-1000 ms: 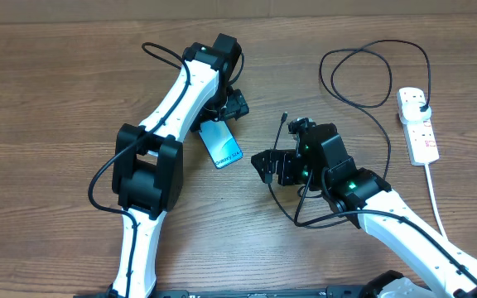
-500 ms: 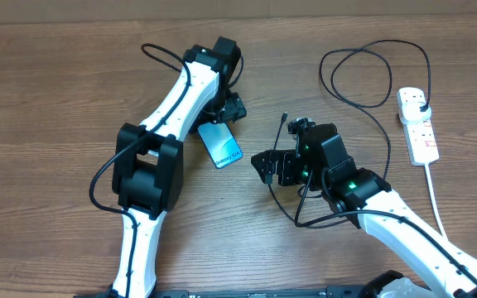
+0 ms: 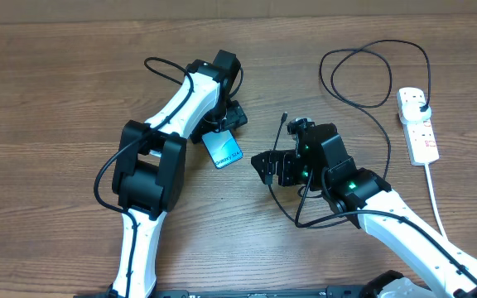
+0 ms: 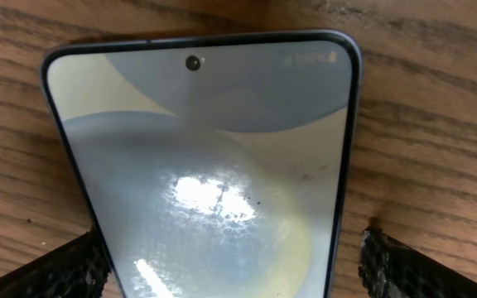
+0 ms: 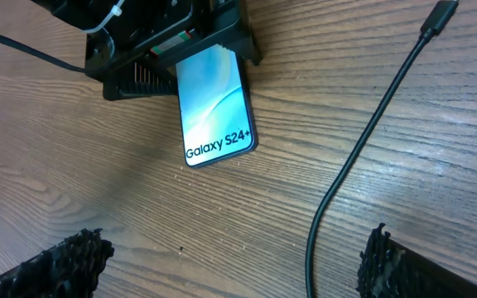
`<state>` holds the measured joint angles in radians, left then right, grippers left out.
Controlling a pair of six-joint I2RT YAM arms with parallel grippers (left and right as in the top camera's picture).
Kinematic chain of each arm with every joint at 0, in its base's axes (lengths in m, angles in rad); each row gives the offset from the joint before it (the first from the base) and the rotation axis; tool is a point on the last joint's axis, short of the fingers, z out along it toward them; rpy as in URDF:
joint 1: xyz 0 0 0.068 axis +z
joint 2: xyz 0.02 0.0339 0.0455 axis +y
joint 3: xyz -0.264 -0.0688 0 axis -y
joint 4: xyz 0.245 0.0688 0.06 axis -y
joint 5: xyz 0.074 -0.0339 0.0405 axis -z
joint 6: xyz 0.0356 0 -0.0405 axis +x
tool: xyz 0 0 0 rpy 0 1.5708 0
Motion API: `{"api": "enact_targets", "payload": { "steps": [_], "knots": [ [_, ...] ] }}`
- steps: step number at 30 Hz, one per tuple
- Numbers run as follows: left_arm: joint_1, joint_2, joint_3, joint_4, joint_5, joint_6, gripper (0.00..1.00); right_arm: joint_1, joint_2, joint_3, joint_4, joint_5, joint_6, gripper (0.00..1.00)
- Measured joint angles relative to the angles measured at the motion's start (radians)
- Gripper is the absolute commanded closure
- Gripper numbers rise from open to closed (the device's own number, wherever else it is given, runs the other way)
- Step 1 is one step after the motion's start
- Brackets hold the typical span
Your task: Plug charger to phone and switch on socket
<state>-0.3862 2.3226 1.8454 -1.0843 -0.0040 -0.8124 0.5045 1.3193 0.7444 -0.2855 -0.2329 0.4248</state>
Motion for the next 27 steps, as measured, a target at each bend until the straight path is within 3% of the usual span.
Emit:
{"api": "enact_targets", "payload": {
  "steps": [13, 27],
  "knots": [
    [0.001, -0.070, -0.126, 0.117, 0.016, -0.056, 0.00, 0.000, 0.000, 0.000, 0.000, 0.000, -0.006, 0.00],
    [-0.021, -0.080, -0.145, 0.089, 0.057, -0.103, 0.06, 0.000, 0.000, 0.000, 0.000, 0.000, -0.007, 0.00]
  ]
}}
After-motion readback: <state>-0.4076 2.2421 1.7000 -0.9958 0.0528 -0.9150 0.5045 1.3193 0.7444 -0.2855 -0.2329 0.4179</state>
